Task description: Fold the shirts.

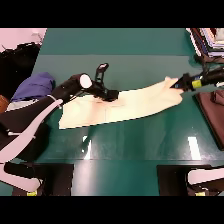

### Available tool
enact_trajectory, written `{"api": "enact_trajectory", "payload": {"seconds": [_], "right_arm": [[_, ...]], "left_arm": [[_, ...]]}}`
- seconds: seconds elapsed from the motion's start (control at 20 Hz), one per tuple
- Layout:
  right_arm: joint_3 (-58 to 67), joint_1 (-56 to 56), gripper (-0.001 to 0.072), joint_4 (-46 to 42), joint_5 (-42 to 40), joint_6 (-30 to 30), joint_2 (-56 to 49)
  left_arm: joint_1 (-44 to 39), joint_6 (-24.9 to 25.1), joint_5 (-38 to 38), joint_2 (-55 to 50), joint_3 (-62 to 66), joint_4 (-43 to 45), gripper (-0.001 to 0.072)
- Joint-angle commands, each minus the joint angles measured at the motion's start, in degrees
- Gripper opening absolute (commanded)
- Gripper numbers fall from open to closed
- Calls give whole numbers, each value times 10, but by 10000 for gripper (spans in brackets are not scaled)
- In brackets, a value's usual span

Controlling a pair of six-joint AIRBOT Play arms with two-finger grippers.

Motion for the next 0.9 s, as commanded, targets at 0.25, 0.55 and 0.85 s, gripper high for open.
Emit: {"api": "enact_trajectory", "payload": {"seconds": [0.25,0.55,0.85], "right_arm": [[106,131,13,67,-33,45,117],[139,232,13,68,-66,49,117],[136,308,13,98,-132,49,108]], "left_arm": [[-23,0,4,-79,35,-48,26],[-23,1,12,-78,37,-66,26],[55,0,-70,5,37,24,26]]}}
